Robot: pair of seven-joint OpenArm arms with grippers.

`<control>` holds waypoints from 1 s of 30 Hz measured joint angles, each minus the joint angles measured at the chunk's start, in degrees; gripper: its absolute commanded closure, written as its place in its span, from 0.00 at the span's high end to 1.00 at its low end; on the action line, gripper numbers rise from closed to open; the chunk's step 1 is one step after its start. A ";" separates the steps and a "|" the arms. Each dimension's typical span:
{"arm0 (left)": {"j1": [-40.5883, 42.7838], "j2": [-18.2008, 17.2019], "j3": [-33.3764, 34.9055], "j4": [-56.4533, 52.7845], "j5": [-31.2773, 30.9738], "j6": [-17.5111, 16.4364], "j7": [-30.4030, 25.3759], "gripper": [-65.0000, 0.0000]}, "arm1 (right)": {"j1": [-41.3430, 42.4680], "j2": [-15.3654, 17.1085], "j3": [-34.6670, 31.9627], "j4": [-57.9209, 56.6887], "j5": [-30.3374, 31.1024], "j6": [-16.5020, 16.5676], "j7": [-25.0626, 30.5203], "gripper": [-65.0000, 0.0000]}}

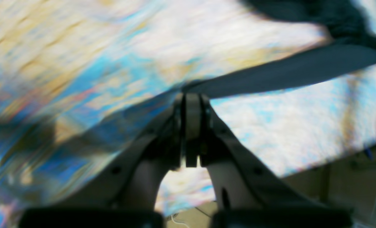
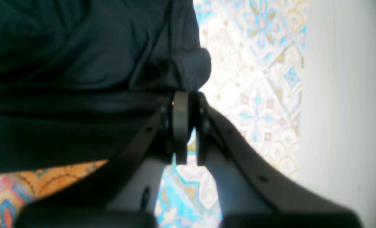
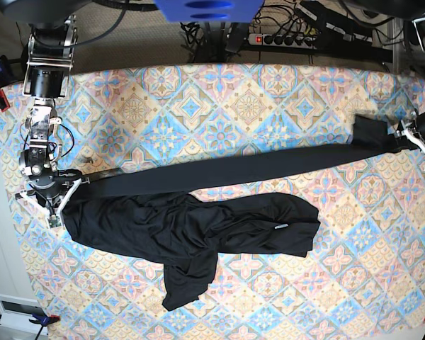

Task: Layout the t-shirt on the table in an organized manner, then fold the t-shirt properly
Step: 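Hold the shirt taut with both grippers and lay it flat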

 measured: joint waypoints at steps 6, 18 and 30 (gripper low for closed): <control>-6.29 2.71 8.46 -4.83 11.37 -0.26 -0.57 0.13 | 0.04 -0.04 -0.11 0.00 -0.33 -0.31 -0.31 0.00; -6.21 4.96 9.44 -4.96 15.13 0.15 -9.51 0.43 | 0.04 0.09 -0.11 0.00 -0.26 -0.24 -0.26 0.00; -1.73 5.27 9.55 1.33 15.26 -0.02 -5.27 0.43 | -3.89 0.35 0.28 4.04 -0.13 -0.57 -2.12 0.00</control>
